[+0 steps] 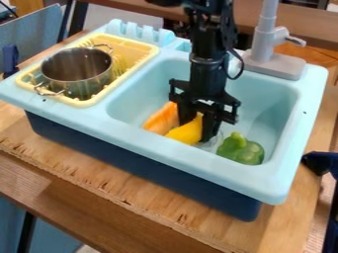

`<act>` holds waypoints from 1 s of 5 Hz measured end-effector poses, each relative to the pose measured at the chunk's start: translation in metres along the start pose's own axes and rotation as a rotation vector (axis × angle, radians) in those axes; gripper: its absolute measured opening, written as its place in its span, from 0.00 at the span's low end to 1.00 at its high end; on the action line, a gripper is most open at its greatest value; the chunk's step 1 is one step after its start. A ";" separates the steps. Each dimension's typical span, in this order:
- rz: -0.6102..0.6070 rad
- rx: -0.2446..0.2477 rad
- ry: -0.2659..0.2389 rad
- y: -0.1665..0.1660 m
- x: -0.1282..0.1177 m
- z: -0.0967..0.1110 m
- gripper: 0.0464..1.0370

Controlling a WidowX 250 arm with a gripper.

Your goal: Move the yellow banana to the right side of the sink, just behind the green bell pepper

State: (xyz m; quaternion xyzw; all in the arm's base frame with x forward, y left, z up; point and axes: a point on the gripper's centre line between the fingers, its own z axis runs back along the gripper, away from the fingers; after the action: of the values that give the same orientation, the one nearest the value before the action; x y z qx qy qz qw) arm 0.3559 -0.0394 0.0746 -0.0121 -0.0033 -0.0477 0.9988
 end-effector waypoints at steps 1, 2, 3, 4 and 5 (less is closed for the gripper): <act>-0.001 -0.008 0.000 -0.003 0.000 0.000 0.42; -0.030 -0.012 -0.015 -0.010 0.006 0.009 0.42; -0.075 0.002 -0.025 -0.016 0.022 0.014 0.42; -0.137 0.008 -0.030 -0.029 0.037 0.015 0.42; -0.140 -0.028 -0.044 -0.038 0.045 0.005 0.42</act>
State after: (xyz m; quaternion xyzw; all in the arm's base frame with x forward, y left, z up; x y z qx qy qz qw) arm 0.3972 -0.0815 0.0808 -0.0270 -0.0253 -0.1170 0.9924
